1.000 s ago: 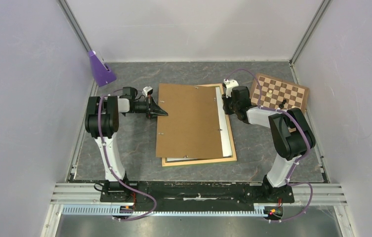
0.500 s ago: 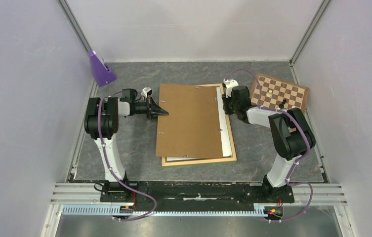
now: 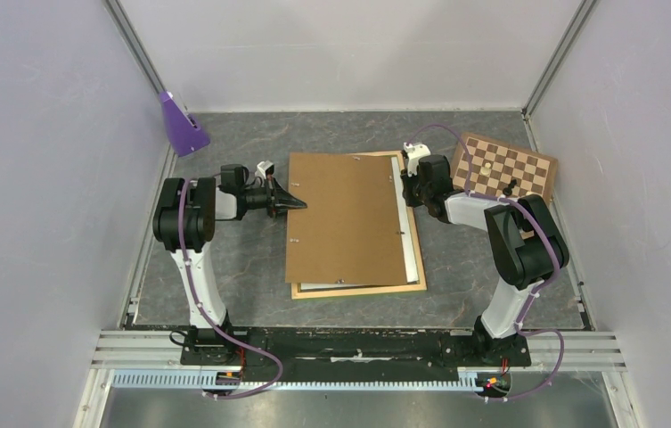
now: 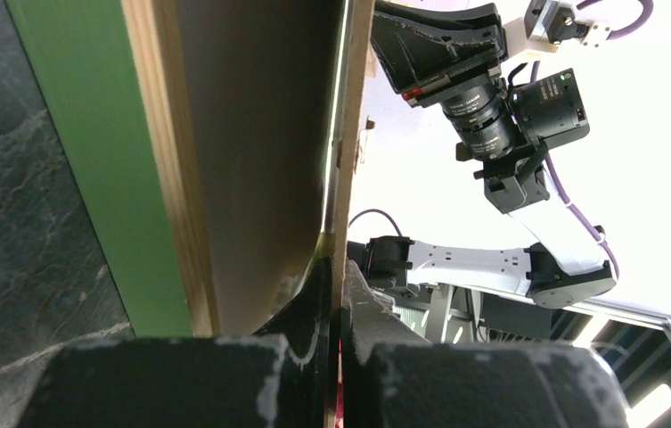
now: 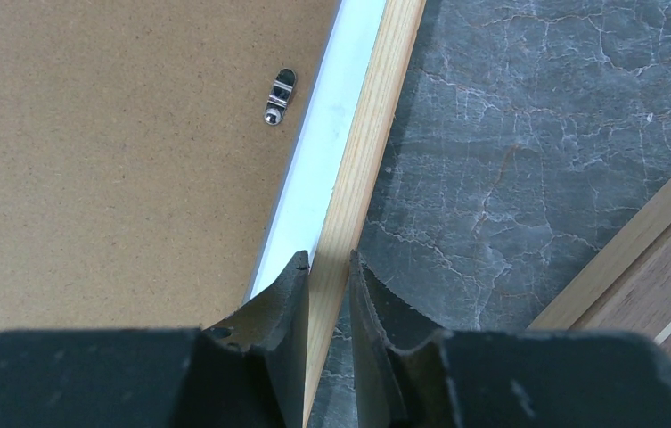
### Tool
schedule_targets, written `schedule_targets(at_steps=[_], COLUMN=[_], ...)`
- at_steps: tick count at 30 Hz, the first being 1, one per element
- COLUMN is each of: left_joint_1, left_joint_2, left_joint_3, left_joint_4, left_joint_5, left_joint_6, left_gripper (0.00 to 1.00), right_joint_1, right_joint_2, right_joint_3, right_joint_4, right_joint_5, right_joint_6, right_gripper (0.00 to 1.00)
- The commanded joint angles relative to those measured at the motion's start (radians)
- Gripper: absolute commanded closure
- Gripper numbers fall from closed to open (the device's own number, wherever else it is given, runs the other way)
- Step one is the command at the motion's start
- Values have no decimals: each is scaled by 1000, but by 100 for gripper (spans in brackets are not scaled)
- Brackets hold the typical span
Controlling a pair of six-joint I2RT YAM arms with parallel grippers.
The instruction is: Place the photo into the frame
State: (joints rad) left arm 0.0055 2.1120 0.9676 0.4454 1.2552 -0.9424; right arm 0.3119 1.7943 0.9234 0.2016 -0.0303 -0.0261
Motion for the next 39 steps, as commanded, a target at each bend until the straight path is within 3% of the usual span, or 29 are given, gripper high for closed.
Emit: schedule_targets(at_steps=[1,31,39], left_joint_1=[7,-64,-64], left_joint_2=[-43,-49,-63], left_joint_3=[-10,-55,-33], left_joint_4=[33,19,-57], left_joint_5=[-169,-277,-283], left_joint_6=[-110,-71,-8], left_gripper=[98,98,98], right_joint_1=[12,23,24], right_joint_2=[-19,-7,-65], right_joint_3=[-1,-2,14], right_joint_4=[-15,-20,-68], right_joint_5=[-26,-40,-19], right_joint_6=[9,25,-48], right_gripper=[92,91,56])
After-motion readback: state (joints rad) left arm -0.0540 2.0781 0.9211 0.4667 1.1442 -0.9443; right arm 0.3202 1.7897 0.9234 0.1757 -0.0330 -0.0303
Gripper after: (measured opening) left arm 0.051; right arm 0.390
